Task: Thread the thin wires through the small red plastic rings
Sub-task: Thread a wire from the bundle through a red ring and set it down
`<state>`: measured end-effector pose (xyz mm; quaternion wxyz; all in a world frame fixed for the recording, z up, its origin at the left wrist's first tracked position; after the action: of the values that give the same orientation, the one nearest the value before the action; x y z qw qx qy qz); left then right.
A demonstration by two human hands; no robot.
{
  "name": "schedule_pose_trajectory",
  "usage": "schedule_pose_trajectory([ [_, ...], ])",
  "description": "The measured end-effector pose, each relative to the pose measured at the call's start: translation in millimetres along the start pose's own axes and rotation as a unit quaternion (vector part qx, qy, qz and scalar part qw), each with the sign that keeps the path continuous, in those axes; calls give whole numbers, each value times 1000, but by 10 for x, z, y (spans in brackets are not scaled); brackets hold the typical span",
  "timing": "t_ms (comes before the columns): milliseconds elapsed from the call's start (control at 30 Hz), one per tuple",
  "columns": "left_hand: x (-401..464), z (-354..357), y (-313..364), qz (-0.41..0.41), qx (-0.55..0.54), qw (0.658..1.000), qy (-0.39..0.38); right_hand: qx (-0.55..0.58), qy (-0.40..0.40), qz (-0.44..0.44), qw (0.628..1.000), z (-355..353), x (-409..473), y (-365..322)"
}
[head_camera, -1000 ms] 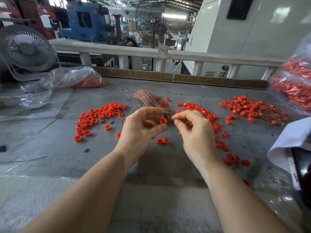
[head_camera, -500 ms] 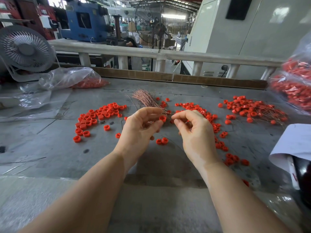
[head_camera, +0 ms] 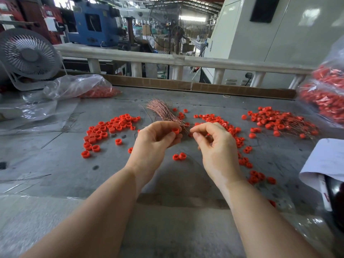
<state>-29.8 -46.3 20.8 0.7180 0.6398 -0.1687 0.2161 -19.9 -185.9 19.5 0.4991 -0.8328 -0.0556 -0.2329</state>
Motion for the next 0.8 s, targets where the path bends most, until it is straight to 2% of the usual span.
schedule_pose_trajectory([
  [267,9,-17,-15,15,46,999,7,11,-4,1,1000,-1,2,0],
  [433,15,-33,-17,19,12,1000,4,5,-4,-15,1000,-6,-7,-13],
  [800,5,-26,11,47,15,999,-14,62,-11,-28,998,6,-9,-19],
])
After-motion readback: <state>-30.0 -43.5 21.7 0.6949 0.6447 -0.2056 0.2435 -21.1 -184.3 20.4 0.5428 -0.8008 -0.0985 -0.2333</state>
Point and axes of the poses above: each hand's wrist, its own x-axis towards the middle knuckle, its own z-axis out of the palm, y = z × x, the point moved 1 cm from there along x, towards the middle knuckle, and after that the axes turned 14 degrees about z, right-handed, at the moved point
